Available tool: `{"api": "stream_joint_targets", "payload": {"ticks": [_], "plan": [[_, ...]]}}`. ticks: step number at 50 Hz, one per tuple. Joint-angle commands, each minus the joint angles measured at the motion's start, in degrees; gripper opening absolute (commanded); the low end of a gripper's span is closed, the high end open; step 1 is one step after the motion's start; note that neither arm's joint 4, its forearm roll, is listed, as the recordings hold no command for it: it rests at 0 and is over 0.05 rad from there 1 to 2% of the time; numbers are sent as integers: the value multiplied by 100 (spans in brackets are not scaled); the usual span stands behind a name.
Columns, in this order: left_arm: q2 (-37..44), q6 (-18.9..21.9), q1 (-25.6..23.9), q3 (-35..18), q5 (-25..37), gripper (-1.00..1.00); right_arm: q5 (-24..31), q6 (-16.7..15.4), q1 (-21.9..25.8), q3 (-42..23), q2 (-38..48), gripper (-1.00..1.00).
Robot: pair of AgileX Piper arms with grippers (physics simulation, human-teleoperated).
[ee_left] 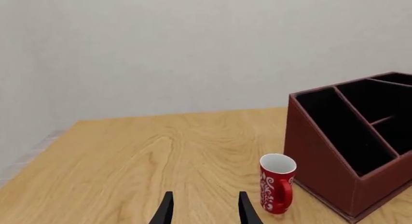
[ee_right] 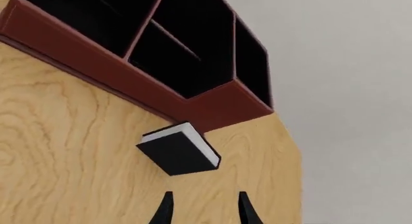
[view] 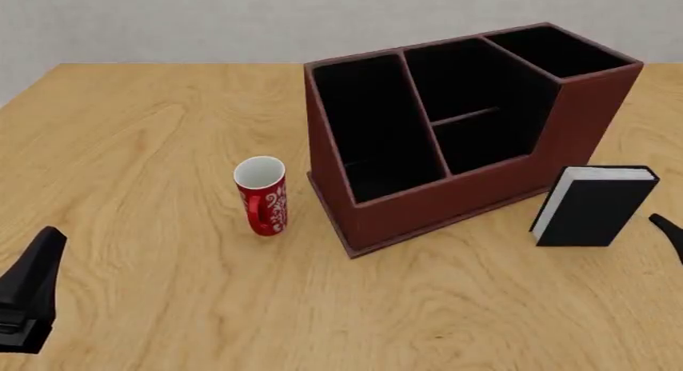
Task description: Pick up the book and place it in the left compartment of the caddy.
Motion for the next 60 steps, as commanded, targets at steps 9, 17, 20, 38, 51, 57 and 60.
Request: {"api": "stream_joint_targets", "payload": {"ticks": [9,17,20,38,51,57,60], "plan": [[0,45,-56,-236,129,100,554,-1091,-159,-432,730,100],[0,85,-88,-312,171,100,486,-1488,-342,-407,1143,100],[0,-49,-86,-399,263,100,453,-1649,-438,-459,1316,100],[-1,42,103,-608,369,100,-500,-2803,-1028,-447,2707,100],[-1,65,103,-557,343,100,-905,-2915,-1226,-526,3366,100],[0,71,103,-498,309,100,-1011,-3007,-1265,-531,3522,100],[0,68,106,-501,312,100,-1040,-3033,-1268,-563,3583,100]]}}
